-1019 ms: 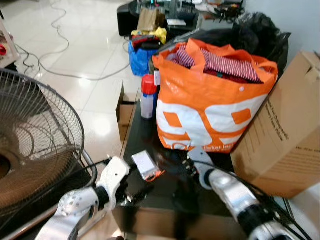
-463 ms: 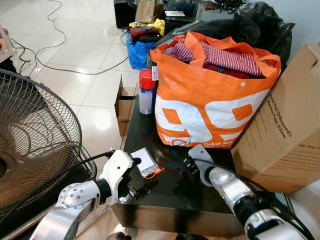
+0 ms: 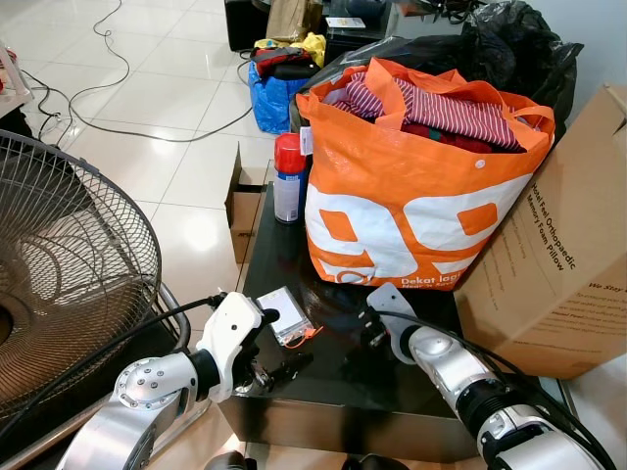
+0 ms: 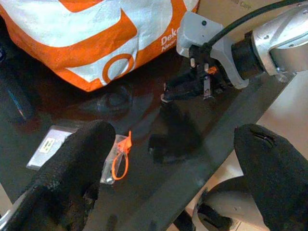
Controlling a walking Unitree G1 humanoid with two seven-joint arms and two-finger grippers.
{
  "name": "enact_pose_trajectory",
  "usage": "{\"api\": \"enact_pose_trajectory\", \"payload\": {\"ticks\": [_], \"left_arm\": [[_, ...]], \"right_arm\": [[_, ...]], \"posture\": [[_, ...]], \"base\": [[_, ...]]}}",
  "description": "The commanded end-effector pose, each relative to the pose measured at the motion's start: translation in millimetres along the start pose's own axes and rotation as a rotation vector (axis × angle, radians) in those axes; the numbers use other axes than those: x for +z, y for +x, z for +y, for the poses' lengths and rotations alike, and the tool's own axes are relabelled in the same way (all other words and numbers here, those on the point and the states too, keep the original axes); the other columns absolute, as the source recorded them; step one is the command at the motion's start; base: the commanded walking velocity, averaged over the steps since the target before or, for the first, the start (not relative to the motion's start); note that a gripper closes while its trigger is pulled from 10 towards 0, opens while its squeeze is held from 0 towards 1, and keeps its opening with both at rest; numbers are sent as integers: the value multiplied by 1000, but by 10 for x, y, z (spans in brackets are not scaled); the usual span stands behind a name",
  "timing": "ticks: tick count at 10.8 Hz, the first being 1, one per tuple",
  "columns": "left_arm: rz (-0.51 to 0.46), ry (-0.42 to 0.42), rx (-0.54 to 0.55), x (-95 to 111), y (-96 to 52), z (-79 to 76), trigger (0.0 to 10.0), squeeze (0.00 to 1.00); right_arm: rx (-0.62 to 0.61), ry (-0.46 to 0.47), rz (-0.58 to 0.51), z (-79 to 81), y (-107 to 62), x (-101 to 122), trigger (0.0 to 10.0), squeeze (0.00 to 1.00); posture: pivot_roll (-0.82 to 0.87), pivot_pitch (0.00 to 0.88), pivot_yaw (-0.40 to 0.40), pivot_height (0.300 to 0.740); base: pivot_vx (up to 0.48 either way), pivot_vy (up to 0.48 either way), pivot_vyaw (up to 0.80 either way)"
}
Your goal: Hang keys on a hook
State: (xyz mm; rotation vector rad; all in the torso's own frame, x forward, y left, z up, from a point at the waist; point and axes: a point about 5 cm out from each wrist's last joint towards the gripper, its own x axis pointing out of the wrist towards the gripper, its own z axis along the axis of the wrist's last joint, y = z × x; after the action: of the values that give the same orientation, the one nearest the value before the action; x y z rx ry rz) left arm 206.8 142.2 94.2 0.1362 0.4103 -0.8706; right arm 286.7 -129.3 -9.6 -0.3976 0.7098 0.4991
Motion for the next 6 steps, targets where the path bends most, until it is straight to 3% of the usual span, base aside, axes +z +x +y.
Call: {"api": "enact_pose_trajectory", "payload": {"ticks": [1,6], "left_arm": [[-2,13,-4,32,-13,-9,10000,1000],[3,22,-5,36,-17,11,10000,1000]], "right_arm": [[5,5,-4,-19,-1,5,0,0],[2,-2,-1,-10,4,-24,0,0]], "posture": [[38,82,-69,740],[42,64,-61,740]], "base": [[0,0,0],[0,0,0]]}}
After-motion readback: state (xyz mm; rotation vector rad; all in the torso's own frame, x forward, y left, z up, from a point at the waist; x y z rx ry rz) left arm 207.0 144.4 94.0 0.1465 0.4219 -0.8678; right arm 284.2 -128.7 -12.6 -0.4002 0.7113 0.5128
